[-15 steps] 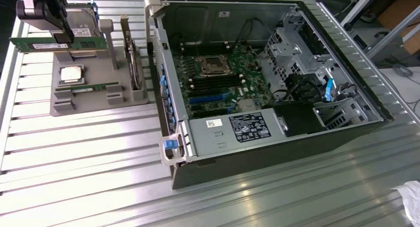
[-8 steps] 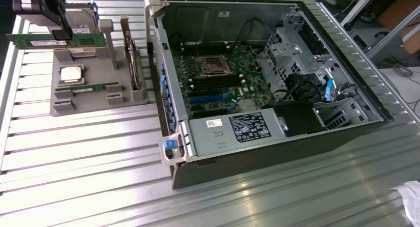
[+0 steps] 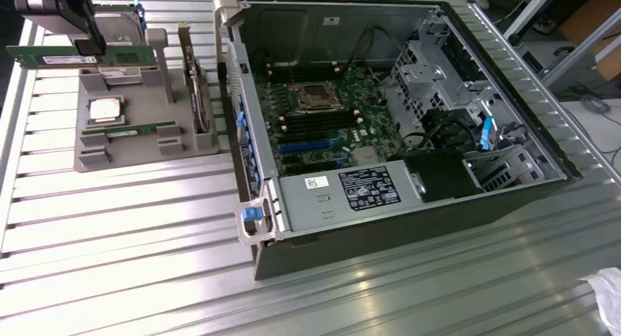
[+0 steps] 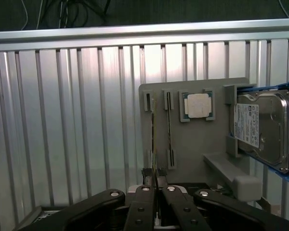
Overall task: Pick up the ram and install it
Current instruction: 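Pick up the ram and move it above insertion slot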
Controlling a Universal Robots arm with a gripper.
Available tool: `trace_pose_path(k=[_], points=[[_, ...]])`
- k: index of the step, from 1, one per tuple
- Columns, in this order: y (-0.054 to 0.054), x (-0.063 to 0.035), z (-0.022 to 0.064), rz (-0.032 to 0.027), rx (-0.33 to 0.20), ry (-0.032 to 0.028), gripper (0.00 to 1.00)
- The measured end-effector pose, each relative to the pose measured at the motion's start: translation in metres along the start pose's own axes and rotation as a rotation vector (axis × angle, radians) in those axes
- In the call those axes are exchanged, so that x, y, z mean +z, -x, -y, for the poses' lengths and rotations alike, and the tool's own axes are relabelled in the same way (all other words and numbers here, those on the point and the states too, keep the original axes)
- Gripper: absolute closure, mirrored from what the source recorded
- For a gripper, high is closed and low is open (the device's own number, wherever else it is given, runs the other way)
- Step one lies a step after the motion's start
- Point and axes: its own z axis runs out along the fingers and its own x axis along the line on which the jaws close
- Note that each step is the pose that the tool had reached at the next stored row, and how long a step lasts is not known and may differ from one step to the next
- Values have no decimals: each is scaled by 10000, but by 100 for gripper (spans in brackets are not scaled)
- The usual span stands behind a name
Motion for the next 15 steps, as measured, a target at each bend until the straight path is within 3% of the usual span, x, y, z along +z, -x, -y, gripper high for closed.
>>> trace_pose_path(k=[10, 15], points=[[0, -5, 7, -1, 0, 1, 88], [3, -2, 71, -1, 0, 0, 88]])
